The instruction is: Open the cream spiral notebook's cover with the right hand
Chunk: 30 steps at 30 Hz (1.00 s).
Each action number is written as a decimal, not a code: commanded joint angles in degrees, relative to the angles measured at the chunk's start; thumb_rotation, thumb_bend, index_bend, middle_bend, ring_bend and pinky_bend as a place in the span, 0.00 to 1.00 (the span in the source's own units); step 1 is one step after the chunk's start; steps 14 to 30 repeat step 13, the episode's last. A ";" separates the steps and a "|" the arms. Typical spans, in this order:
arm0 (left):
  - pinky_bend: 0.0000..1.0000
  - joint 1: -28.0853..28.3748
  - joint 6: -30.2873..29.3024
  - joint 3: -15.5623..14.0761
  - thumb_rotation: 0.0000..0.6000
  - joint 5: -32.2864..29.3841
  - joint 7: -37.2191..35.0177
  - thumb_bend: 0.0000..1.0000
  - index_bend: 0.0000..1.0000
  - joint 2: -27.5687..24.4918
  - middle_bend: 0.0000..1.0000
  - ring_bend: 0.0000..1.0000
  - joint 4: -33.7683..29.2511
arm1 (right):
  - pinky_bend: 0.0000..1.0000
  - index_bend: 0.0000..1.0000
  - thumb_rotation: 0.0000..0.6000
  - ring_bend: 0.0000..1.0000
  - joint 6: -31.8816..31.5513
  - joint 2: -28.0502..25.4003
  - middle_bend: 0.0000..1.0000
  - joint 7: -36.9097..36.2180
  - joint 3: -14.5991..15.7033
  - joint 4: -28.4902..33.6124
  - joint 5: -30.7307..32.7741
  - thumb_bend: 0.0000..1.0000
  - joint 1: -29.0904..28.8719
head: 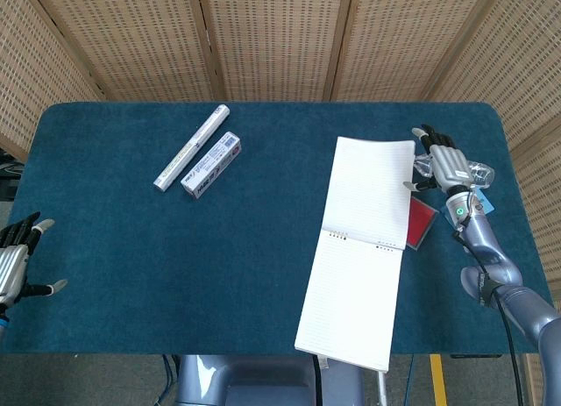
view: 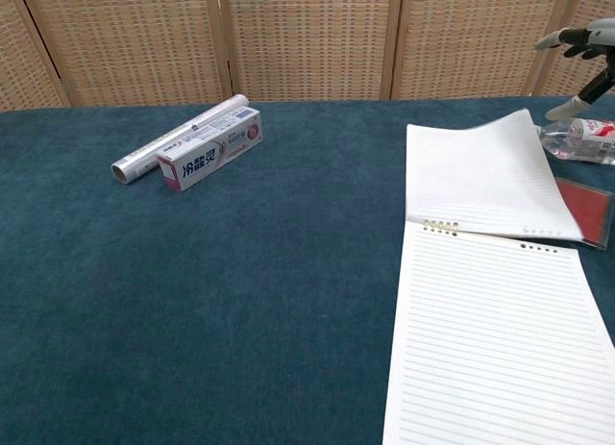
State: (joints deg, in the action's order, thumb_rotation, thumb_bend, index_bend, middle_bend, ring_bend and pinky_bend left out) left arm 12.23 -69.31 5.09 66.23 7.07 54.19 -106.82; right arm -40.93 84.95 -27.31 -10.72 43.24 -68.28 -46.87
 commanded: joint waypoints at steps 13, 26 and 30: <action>0.00 -3.23 -6.74 -1.57 1.00 8.42 -3.96 0.00 0.00 -0.80 0.00 0.00 -0.71 | 0.00 0.00 1.00 0.00 -41.75 -12.01 0.00 7.86 4.40 28.08 -8.84 0.00 24.66; 0.00 -3.23 -6.74 -1.57 1.00 8.42 -3.96 0.00 0.00 -0.80 0.00 0.00 -0.71 | 0.00 0.00 1.00 0.00 -41.75 -12.01 0.00 7.86 4.40 28.08 -8.84 0.00 24.66; 0.00 -3.23 -6.74 -1.57 1.00 8.42 -3.96 0.00 0.00 -0.80 0.00 0.00 -0.71 | 0.00 0.00 1.00 0.00 -41.75 -12.01 0.00 7.86 4.40 28.08 -8.84 0.00 24.66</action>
